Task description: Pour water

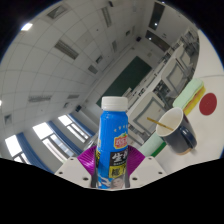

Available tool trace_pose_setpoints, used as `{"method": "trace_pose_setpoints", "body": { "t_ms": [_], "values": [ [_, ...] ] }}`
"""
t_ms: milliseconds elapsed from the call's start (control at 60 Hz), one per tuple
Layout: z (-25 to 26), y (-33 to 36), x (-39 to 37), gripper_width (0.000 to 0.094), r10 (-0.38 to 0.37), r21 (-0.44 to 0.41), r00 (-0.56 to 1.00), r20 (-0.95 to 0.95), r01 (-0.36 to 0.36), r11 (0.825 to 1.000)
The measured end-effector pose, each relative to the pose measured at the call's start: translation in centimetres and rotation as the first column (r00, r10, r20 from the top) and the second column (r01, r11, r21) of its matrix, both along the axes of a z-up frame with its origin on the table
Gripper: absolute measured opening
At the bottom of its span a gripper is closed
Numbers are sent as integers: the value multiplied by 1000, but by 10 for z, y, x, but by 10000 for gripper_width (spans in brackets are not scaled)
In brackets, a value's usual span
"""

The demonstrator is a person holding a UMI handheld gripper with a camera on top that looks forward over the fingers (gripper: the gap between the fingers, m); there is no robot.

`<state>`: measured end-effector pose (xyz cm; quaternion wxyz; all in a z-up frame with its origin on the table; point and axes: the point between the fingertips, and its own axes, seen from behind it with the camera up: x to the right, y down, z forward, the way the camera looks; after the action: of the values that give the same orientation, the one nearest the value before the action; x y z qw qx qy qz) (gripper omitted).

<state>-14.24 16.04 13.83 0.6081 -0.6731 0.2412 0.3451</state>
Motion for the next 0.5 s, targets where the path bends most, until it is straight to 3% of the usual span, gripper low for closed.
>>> {"method": "trace_pose_setpoints", "body": {
  "t_ms": [117,233,333,400,500],
  "values": [
    [26,6,1,371,27,31,923,-383,-17,999],
    [26,7,-4,372,41,-8,714,-699,-65,998],
    [25,2,-2,377,17,-30,611,-791,-67,997],
    [19,5,-3,386,-24,-53,608,-793,-30,998],
    [20,-11,-12,389,-30,-67,608,-794,-38,997]
  ]
}}
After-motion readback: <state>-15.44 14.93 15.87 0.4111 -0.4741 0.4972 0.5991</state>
